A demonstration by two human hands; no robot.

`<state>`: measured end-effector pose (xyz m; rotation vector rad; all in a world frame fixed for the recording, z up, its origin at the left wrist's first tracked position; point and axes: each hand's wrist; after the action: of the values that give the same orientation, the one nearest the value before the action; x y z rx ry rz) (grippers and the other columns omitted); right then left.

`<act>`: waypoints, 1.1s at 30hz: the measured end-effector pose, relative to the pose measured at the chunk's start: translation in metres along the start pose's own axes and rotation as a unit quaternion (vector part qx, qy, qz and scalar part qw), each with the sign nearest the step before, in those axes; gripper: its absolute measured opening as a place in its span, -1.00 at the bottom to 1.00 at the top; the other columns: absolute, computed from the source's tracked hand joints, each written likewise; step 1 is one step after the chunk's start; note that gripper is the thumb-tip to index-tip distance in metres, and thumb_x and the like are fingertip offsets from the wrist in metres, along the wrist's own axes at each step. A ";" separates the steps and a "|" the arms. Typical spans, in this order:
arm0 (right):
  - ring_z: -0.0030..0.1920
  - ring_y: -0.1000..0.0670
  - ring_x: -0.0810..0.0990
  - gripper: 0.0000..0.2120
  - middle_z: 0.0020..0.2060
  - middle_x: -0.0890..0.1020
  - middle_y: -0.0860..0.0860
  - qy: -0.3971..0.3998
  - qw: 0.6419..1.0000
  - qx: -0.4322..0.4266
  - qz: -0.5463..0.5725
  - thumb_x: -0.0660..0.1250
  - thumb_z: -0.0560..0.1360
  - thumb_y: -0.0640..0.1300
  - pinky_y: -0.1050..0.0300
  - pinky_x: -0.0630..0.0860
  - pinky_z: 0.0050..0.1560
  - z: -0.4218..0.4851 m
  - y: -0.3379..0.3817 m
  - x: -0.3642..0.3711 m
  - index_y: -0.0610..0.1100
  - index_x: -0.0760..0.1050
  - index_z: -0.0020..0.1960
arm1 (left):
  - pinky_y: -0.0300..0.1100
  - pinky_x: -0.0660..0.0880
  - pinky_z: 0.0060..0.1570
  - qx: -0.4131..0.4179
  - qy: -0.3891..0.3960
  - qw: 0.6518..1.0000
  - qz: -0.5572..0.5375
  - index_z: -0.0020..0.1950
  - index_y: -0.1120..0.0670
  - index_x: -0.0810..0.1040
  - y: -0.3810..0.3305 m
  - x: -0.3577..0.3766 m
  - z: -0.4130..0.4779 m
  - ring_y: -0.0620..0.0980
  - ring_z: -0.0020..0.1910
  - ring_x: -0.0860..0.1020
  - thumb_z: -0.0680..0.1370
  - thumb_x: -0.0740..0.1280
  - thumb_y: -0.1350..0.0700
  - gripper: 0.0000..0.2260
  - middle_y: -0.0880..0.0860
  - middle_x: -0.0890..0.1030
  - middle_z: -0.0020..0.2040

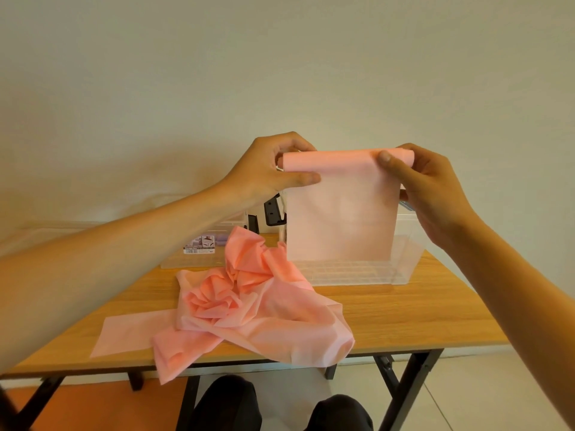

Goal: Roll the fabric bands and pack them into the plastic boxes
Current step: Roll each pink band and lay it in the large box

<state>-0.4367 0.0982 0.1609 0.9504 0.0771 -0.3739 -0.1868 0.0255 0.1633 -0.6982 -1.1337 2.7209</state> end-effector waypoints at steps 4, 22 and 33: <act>-0.10 0.02 0.65 -0.76 -0.11 0.66 0.01 0.019 0.999 0.009 0.024 0.44 0.52 0.04 0.05 0.60 -0.10 -0.001 -0.001 0.001 -0.08 0.60 0.09 | -0.23 0.46 -0.09 -0.016 -0.020 1.000 0.014 -0.02 0.01 0.64 0.002 -0.001 0.001 -0.12 -0.11 0.58 0.48 0.53 0.18 -0.86 -0.05 0.65 -0.11; -0.06 -0.09 0.69 -0.76 -0.03 0.70 -0.09 0.069 0.997 0.012 0.037 0.51 0.47 -0.17 0.03 0.64 -0.13 0.000 -0.011 -0.001 -0.14 0.59 0.12 | -0.19 0.49 -0.12 -0.019 -0.017 0.999 0.043 0.00 0.07 0.65 0.013 -0.002 -0.001 -0.08 -0.11 0.59 0.43 0.57 0.18 -0.81 0.02 0.65 -0.09; -0.10 -0.08 0.66 -0.71 -0.06 0.66 -0.20 0.089 0.996 0.010 0.020 0.52 0.45 -0.08 0.05 0.63 -0.16 0.000 -0.009 0.003 -0.07 0.59 0.14 | -0.21 0.45 -0.15 -0.034 -0.014 0.998 0.043 -0.01 0.10 0.67 0.017 -0.002 -0.001 -0.10 -0.14 0.57 0.45 0.56 0.13 -0.83 0.08 0.67 -0.11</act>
<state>-0.4371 0.0926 0.1530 1.0030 0.2166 -0.2523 -0.1834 0.0135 0.1512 -0.7365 -1.2366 2.7834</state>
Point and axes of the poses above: each hand's wrist, its own z-axis towards the middle knuckle, its own x-axis out of the palm, y = z × x
